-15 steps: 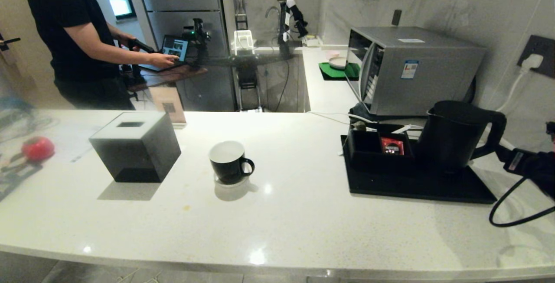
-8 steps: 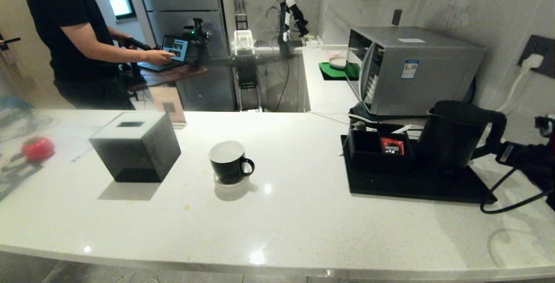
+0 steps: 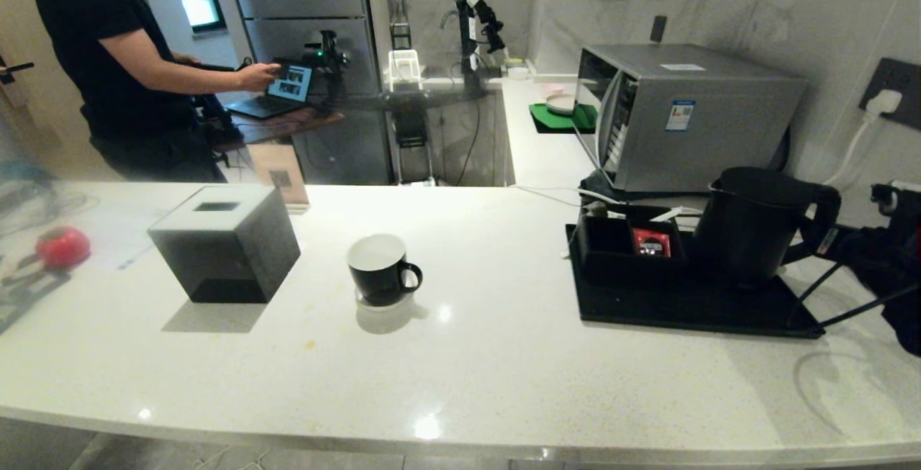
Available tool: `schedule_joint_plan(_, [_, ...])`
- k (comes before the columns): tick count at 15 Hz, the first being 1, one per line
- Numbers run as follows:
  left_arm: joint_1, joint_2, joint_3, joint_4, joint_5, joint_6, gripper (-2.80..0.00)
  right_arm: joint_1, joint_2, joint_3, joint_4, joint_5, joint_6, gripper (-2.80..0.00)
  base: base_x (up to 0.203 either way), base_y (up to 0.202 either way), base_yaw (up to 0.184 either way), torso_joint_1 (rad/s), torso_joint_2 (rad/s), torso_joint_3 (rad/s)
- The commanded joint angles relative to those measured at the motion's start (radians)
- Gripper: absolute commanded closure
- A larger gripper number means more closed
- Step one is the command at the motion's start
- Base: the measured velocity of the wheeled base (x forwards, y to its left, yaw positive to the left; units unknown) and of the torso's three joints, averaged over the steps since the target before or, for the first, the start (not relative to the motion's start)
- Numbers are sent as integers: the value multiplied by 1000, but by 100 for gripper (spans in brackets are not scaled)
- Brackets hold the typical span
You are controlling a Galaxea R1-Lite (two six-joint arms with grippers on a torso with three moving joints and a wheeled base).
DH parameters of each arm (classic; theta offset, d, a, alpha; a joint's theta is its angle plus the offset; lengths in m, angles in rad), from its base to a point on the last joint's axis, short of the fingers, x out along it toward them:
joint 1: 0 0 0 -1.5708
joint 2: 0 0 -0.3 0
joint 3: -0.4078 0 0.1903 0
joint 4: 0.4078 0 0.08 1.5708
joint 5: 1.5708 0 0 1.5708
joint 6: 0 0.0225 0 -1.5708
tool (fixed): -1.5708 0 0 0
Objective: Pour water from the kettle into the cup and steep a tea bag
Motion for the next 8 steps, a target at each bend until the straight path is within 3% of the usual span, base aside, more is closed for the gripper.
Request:
schedule_joint_plan(1, [0, 0, 0, -1, 1, 0, 0, 0, 32, -27, -6, 1, 0, -280, 0, 0, 0, 0, 0, 0])
schedule_joint_plan(8, [0, 0, 0, -1, 1, 0, 0, 0, 80, -110, 5, 1, -19, -280, 0, 0, 0, 0, 0, 0])
